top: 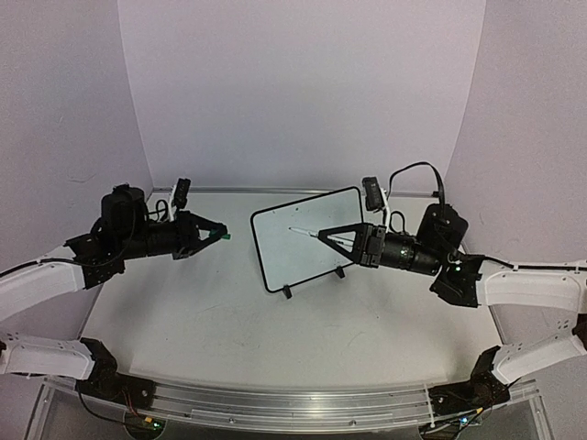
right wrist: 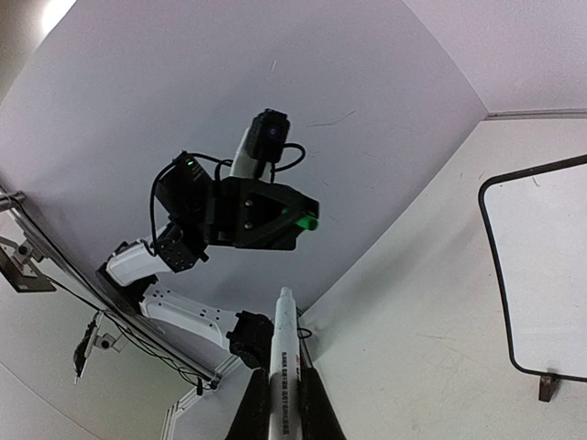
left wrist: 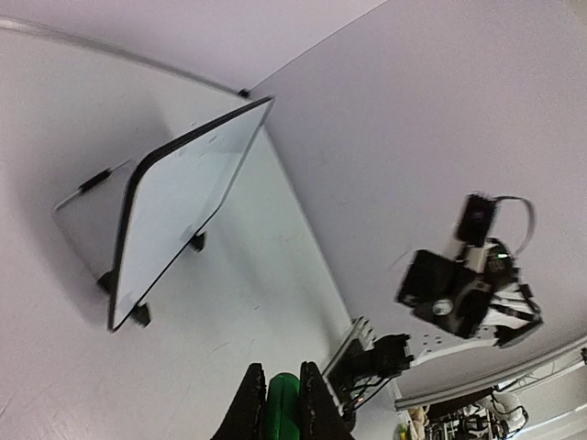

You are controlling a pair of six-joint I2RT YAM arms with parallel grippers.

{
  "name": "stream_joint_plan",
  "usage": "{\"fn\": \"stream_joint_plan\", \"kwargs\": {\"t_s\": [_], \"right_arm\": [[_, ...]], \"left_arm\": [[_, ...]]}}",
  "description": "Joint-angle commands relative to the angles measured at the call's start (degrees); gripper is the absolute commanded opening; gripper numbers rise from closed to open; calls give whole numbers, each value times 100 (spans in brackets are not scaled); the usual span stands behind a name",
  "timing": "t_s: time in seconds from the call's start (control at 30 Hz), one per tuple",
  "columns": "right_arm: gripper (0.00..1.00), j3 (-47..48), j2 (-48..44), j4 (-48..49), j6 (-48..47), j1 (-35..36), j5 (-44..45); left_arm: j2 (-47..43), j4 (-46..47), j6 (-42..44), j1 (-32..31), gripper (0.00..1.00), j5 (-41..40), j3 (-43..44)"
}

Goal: Write a sentence on the whiteboard
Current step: Place the pen cap at the center of the board.

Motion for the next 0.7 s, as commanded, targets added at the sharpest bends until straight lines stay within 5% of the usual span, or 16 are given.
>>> {"fn": "stream_joint_plan", "kwargs": {"t_s": [0.0, 0.2, 0.67], "right_arm": [[0, 121, -470, -1237, -717, 9, 310], [0, 241, -595, -2022, -1047, 66, 631], [0, 192, -290, -2088, -1171, 228, 866]], "left_arm": [[745, -1192, 328, 10, 0, -255, -239], [1872, -1284, 566, 6, 0, -128, -195], [3158, -1339, 1021, 2, 6, -168, 154]]}}
